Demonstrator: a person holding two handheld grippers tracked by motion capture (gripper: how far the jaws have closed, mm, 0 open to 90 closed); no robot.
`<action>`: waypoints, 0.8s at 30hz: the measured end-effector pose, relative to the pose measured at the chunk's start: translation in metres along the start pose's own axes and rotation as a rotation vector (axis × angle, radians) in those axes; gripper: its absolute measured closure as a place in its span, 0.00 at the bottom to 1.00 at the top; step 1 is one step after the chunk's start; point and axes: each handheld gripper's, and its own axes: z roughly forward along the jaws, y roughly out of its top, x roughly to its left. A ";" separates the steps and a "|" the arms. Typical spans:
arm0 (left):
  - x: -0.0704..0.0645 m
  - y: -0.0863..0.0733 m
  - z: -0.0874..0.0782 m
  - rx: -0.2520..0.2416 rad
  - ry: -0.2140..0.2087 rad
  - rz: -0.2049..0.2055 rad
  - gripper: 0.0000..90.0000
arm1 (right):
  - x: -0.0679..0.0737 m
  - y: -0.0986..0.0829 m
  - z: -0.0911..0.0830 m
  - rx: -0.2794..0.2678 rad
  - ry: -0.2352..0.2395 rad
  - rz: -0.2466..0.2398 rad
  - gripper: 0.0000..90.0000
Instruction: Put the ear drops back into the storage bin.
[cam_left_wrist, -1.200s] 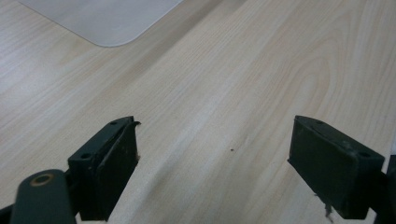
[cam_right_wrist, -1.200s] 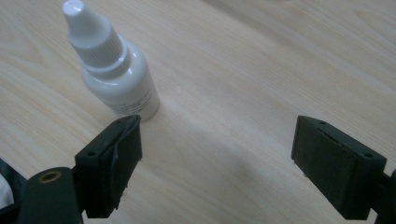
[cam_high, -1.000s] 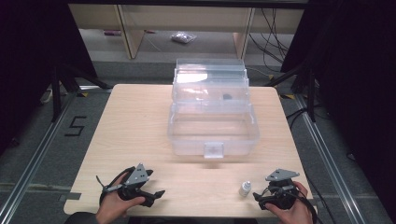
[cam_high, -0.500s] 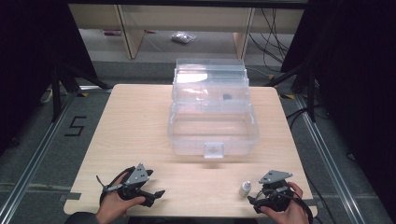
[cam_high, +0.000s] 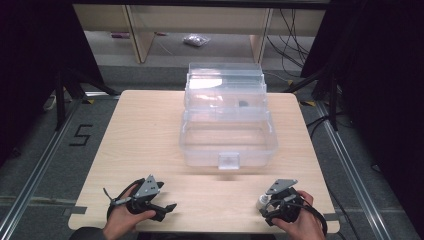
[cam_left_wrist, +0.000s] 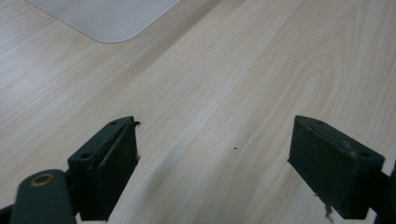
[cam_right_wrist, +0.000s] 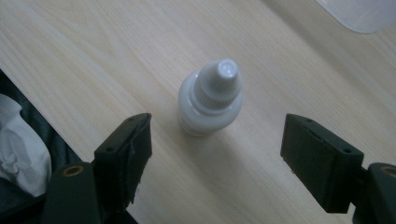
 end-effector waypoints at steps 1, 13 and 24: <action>0.001 0.000 0.000 0.003 0.003 0.004 0.17 | -0.001 0.002 0.001 0.011 0.003 -0.015 0.29; 0.000 0.000 0.000 0.001 -0.001 0.003 0.17 | -0.001 0.023 0.017 0.105 0.044 -0.103 0.41; 0.001 0.000 -0.001 0.008 0.004 0.016 0.17 | -0.002 0.033 0.022 0.155 0.048 -0.137 0.55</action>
